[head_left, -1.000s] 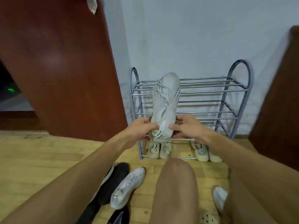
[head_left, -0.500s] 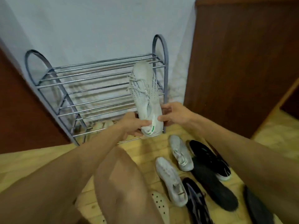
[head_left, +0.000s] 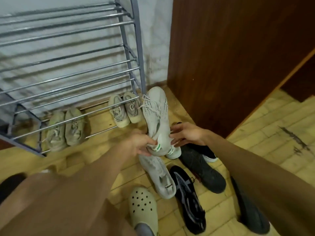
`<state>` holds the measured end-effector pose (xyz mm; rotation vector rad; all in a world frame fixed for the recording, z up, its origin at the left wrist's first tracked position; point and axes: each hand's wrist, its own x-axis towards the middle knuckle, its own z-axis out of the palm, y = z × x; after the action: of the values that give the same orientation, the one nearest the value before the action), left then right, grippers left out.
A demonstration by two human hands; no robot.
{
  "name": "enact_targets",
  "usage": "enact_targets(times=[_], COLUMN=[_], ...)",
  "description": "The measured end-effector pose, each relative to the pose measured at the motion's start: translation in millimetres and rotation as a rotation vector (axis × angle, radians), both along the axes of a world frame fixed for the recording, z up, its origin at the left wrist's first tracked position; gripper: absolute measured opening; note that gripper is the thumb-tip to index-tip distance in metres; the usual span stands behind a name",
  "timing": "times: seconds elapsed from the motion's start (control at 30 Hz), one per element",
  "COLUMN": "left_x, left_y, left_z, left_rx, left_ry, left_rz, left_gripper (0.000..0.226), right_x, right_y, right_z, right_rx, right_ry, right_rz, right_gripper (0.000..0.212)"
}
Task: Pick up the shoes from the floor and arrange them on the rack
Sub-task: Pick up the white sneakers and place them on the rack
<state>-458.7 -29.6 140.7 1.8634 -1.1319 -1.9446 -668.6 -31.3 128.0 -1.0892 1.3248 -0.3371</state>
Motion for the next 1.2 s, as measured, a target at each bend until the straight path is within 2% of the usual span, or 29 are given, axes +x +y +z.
enact_targets(times=[0.07,0.1,0.3,0.4,0.5,0.57,0.6,0.67,0.73,0.87,1.0,1.07,1.2], left_x=[2,4,24,29,32,32,32,34,35,34,29,27,31], left_y=[0,1,-5,-6,0,1,1,-2,-2,-1,2,6,14], left_z=[-23,-33,-71,-82,-93,-96,-97,-100,-102,-103,-101,-98,-94], left_rx=[0.08,0.113,0.124,0.107,0.156,0.177,0.18,0.177,0.174,0.156,0.134,0.127,0.116], left_ry=[-0.05,-0.076,-0.17,-0.187,-0.215,-0.214,-0.216,-0.221,-0.222,-0.205,-0.171,-0.179,-0.213], left_rz=[-0.034,-0.041,-0.061,-0.027,0.024,0.051,0.061,0.085,0.096,0.099,0.123,0.133,0.1], left_gripper=[0.011,0.01,0.029,0.032,0.03,0.03,0.028,0.018,0.011,0.027,0.03,0.031,0.038], right_x=[-4,-6,-14,-15,-6,6,11,21,27,27,23,21,21], right_y=[-4,-8,-16,-18,-23,-27,-29,-32,-37,-45,-38,-29,-18], right_z=[-28,-42,-115,-143,-163,-174,-179,-187,-189,-179,-171,-172,-164], right_rx=[0.025,0.037,0.053,0.032,0.101,0.138,0.14,0.132,0.129,0.132,0.117,0.158,0.085], right_ry=[0.125,0.213,0.52,0.685,0.621,0.595,0.648,0.815,0.898,0.885,0.86,0.853,0.89], right_rz=[-0.033,-0.045,-0.106,0.007,-0.044,-0.078,-0.057,-0.009,0.013,0.031,0.053,0.048,0.174], right_gripper=[0.039,0.04,0.035,0.06,0.097,0.11,0.112,0.11,0.102,0.09,0.109,0.11,0.066])
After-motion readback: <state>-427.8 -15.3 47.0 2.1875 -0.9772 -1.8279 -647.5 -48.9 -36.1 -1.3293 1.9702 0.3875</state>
